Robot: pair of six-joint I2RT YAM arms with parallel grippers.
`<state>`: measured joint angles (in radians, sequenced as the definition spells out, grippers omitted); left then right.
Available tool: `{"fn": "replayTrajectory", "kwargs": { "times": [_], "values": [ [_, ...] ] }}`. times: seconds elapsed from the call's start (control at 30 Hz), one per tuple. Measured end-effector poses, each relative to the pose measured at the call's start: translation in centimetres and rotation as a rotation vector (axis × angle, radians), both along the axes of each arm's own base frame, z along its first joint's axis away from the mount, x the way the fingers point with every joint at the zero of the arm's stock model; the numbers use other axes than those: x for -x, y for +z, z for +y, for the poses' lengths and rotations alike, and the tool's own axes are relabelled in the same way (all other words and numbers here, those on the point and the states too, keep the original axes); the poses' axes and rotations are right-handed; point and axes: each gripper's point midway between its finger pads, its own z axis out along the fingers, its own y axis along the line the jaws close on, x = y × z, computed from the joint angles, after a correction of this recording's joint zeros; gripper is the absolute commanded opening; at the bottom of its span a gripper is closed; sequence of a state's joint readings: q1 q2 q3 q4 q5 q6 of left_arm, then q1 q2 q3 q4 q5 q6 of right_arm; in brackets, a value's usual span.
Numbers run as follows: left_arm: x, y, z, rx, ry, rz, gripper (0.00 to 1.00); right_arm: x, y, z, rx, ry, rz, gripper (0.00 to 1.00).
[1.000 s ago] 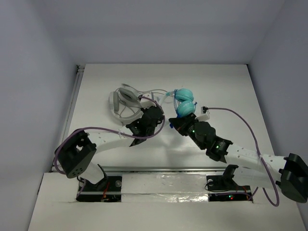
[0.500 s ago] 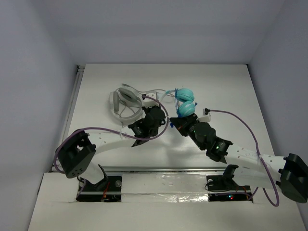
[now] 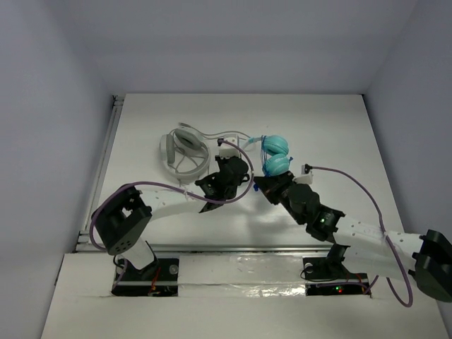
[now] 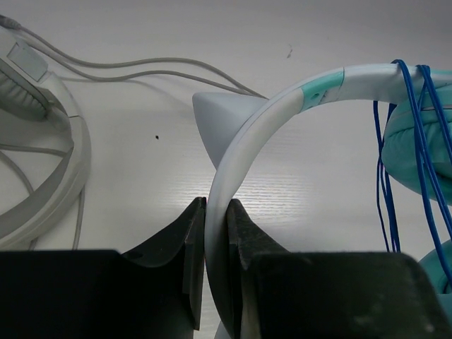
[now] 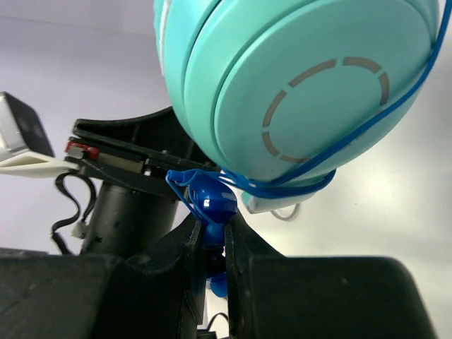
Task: Wrap the headphones
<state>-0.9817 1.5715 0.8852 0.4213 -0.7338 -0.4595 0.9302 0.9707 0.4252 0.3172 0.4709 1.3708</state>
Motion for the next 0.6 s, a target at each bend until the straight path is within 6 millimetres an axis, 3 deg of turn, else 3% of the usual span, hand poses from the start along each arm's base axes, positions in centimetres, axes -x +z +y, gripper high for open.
{"fn": "replayTrajectory", "kwargs": {
  "times": [0.1,0.23,0.37,0.6],
  "values": [
    [0.0,0.1,-0.2,0.009,-0.007,0.000,0.00,0.2,0.7,-0.2,-0.017,-0.001,-0.010,0.15],
    [0.1,-0.2,-0.4,0.008,-0.023,0.007,0.00,0.2,0.9,-0.3,-0.026,-0.005,-0.008,0.29],
    [0.6,-2.1,-0.6,-0.058,-0.058,0.051,0.00,-0.1,1.3,-0.6,-0.040,-0.027,-0.020,0.32],
    [1.8,-4.5,-1.7,-0.085,-0.118,0.110,0.00,-0.8,-1.0,-0.5,0.005,-0.059,0.023,0.36]
  ]
}}
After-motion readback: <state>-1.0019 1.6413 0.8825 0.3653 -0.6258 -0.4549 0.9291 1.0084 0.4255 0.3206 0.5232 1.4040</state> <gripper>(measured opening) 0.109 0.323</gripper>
